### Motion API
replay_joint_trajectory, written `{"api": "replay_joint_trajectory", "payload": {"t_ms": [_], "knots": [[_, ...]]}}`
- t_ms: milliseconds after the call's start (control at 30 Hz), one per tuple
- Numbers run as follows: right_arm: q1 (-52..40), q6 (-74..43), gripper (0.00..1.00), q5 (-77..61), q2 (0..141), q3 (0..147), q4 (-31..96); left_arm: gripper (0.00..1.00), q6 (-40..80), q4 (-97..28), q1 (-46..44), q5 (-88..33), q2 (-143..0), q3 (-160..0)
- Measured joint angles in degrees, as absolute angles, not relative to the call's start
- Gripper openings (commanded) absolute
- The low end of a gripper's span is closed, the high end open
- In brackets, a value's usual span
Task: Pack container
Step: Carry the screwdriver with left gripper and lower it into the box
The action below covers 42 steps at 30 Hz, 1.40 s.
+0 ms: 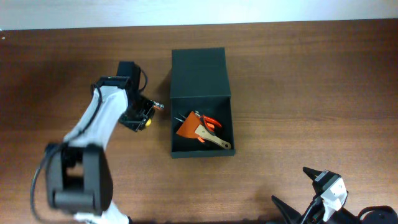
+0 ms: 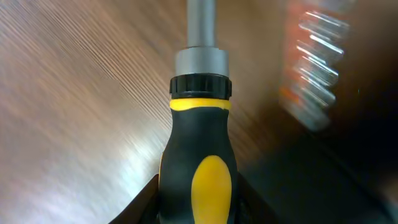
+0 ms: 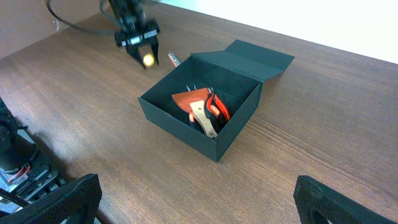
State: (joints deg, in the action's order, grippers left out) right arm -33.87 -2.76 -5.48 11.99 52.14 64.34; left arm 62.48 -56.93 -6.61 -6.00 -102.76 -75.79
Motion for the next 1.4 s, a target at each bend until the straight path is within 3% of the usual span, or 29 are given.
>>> {"api": "replay_joint_trajectory", "payload": {"t_ms": [267, 633, 1167, 1200, 1300, 1400], "knots": [[-33.9, -2.8, 0.99, -5.5, 12.0, 52.1, 64.3, 0.27, 70.2, -56.9, -21.4, -5.1, -87.2, -75.8], [-33.9, -2.8, 0.99, -5.5, 12.0, 52.1, 64.3, 0.27, 82.2, -54.6, -36.6, -4.3, -90.4, -75.8], [-33.9, -2.8, 0.99, -5.5, 12.0, 52.1, 64.3, 0.28, 89.6, -52.3, -39.4, 0.9, -104.5, -75.8], [-33.9, -2.8, 0.99, -5.5, 12.0, 52.1, 64.3, 0.29, 89.7, -51.9, -39.4, 0.9, -105.1, -75.8], [-33.9, -2.8, 0.99, -5.5, 12.0, 52.1, 64.3, 0.53, 89.8, -50.6, -39.4, 1.1, -106.0, -75.8], [-33.9, -2.8, 0.99, -5.5, 12.0, 52.1, 64.3, 0.55, 90.2, -49.2, -39.4, 1.5, -106.0, -75.8]]}}
